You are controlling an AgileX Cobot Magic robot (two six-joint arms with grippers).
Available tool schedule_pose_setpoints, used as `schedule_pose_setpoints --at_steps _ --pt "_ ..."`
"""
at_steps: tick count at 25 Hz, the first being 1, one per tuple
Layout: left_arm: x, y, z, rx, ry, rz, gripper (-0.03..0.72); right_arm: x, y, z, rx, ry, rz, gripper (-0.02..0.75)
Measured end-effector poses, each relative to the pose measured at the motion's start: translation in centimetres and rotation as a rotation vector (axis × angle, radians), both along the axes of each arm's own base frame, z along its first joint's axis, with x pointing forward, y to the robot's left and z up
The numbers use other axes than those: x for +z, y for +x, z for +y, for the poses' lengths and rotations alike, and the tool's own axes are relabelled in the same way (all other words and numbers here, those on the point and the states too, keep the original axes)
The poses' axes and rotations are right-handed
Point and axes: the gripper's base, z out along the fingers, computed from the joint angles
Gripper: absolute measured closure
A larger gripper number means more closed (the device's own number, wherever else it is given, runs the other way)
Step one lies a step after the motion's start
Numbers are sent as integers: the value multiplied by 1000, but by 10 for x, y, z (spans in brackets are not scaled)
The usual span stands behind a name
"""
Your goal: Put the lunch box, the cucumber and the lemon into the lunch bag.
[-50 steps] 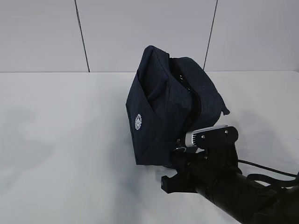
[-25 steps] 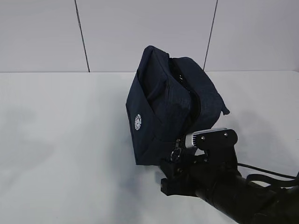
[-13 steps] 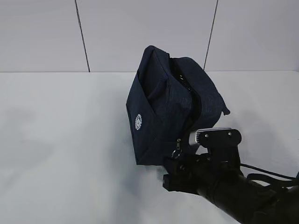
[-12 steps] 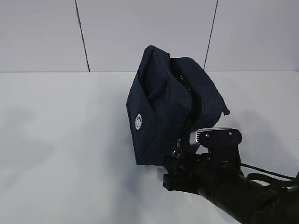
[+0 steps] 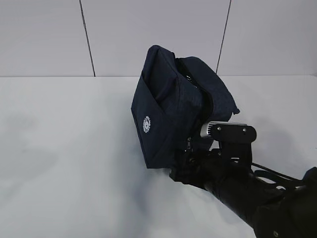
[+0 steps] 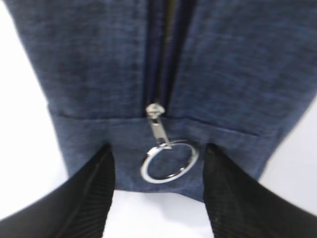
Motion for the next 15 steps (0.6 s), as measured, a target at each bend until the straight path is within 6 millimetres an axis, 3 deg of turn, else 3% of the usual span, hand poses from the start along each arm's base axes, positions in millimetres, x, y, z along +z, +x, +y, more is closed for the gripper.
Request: schedule_pose_setpoints --at_steps 10,15 --pt "0 0 0 0 0 0 254 -1 5 -2 -82 22 19 381" --pt "0 0 0 0 0 0 254 -3 10 6 -53 20 19 547"
